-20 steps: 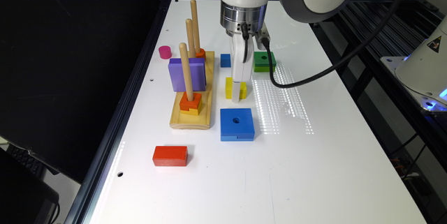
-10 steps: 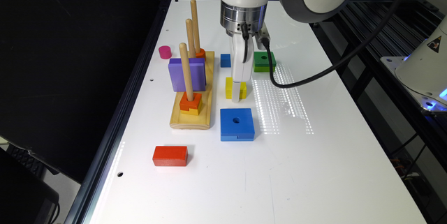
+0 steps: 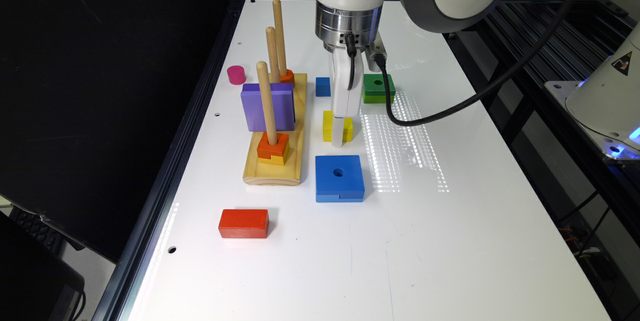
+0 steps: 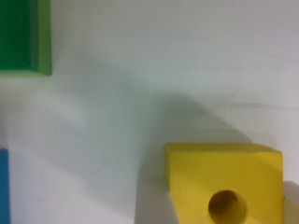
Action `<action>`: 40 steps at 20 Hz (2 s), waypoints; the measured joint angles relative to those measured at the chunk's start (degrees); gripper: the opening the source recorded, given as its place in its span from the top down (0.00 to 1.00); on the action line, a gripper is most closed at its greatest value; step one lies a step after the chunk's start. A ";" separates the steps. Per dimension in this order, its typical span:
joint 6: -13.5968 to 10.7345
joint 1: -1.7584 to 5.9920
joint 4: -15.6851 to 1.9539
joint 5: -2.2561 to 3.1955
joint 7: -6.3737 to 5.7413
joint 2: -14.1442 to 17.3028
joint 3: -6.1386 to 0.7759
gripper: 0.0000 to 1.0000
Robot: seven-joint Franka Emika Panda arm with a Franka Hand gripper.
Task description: Pick up yellow block.
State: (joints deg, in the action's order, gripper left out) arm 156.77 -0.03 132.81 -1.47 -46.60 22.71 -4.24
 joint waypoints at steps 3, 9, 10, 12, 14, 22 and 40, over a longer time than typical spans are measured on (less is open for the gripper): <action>0.00 0.00 0.00 0.00 0.00 0.00 0.00 1.00; 0.00 0.00 0.00 0.00 0.00 0.00 0.00 1.00; 0.00 0.00 0.00 0.00 0.00 0.00 0.00 1.00; 0.00 0.01 0.00 0.00 0.00 -0.03 0.00 1.00; -0.27 0.02 0.01 -0.01 0.00 -0.60 0.00 1.00; -4.40 0.03 0.89 -0.12 0.00 -5.71 -0.04 1.00; -12.76 0.05 1.20 -0.38 0.00 -15.01 -0.14 1.00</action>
State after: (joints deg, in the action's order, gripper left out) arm 144.01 0.02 134.02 -1.84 -46.60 7.70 -4.38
